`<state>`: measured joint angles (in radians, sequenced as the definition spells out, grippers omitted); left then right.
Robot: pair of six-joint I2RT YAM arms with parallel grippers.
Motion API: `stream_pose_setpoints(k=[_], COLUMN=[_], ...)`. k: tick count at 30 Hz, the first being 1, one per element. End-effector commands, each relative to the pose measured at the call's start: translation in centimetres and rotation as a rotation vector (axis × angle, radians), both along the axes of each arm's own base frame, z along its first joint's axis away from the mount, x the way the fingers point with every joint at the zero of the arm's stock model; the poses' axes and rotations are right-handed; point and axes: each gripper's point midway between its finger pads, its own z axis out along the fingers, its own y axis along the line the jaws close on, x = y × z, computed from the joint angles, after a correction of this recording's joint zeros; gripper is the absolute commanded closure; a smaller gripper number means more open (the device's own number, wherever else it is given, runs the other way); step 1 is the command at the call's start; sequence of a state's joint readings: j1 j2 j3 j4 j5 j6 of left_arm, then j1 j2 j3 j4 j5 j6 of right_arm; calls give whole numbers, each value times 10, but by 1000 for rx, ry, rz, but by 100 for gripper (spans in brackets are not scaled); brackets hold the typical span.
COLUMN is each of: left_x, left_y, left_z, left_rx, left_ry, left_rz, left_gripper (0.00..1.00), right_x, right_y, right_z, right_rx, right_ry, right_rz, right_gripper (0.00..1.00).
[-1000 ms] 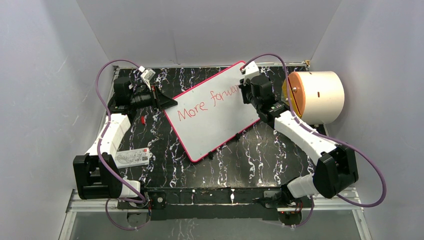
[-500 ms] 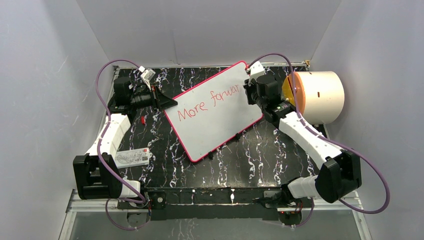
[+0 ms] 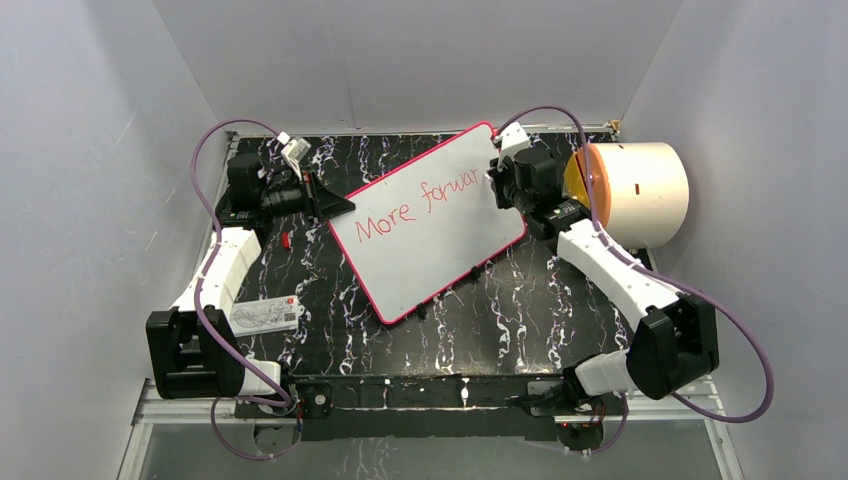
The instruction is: Write a sentence on the whiteboard
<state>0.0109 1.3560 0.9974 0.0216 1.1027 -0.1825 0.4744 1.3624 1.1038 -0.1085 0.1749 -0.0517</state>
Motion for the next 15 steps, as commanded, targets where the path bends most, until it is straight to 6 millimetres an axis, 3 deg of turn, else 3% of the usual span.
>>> stream_pose_setpoints(k=[1, 15], left_x=[-10, -9], left_y=[-3, -3], left_z=[-44, -45], left_rx=[67, 67], left_ry=[128, 130], left_rz=[9, 9], left_gripper=[100, 100], right_x=[15, 23], right_y=[3, 3], right_z=[38, 41], right_rx=[51, 61], right_ry=[-97, -99], right_rz=[2, 15], right_gripper=[100, 100])
